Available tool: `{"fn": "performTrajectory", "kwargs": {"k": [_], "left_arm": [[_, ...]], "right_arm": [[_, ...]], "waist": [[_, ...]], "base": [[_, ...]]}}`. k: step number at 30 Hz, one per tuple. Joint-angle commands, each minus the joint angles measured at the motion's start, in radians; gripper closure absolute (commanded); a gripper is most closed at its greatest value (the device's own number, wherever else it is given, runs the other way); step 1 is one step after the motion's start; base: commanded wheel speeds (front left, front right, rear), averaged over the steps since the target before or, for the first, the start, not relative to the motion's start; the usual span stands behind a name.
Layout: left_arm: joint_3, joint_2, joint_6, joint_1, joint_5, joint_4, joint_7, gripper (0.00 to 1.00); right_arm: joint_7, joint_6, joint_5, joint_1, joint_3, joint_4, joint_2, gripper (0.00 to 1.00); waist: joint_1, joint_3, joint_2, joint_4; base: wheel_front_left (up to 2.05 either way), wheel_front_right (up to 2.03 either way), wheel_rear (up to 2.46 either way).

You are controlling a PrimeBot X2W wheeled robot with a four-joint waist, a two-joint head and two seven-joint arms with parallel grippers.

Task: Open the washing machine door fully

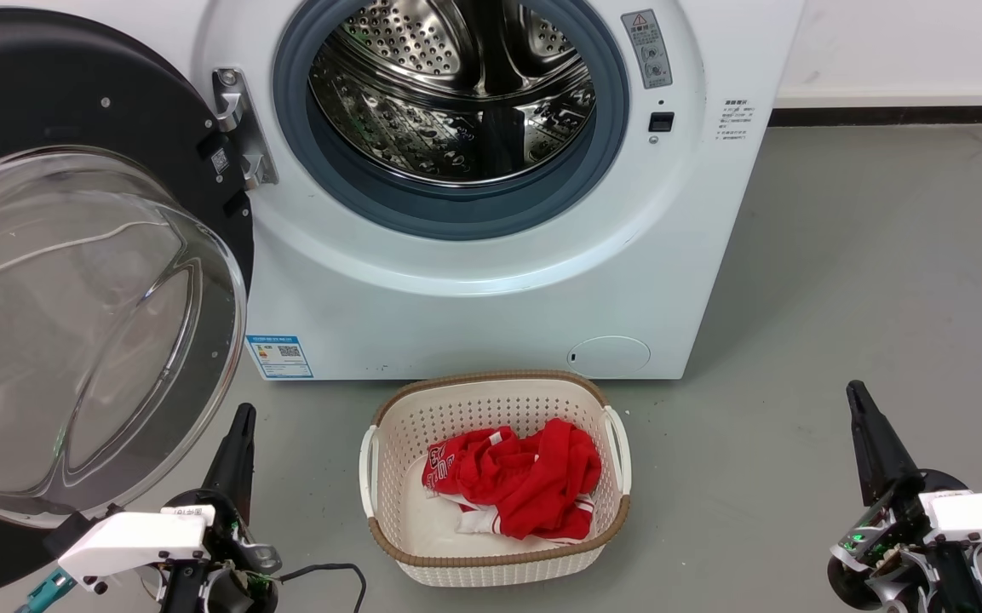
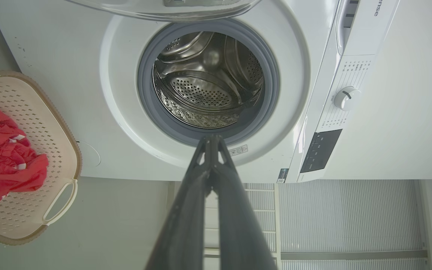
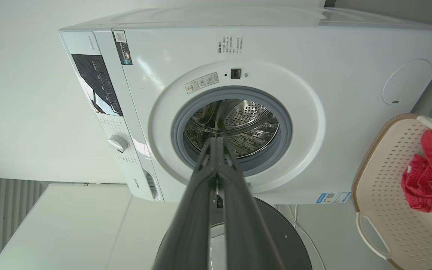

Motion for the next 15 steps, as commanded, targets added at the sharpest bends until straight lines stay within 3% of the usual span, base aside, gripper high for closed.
{"fn": "performTrajectory", "kwargs": {"k": [1,15], "left_arm": [[0.004,-0.001,-0.004,-0.008,-0.002,0.001,0.003,1.0],[0.003,-0.001,-0.004,-0.008,-0.002,0.0,0.003,1.0]], "right_arm": [[0.003,0.0,0.001,-0.013,-0.003,0.002,0.002,1.0],[0.006,0.0,-0.003,-0.013,-0.007,0.002,0.005,1.0]], "waist": [[0.0,0.0,0.0,0.0],[0.0,0.0,0.0,0.0]], "base": [[0.0,0.0,0.0],[0.0,0.0,0.0]]}}
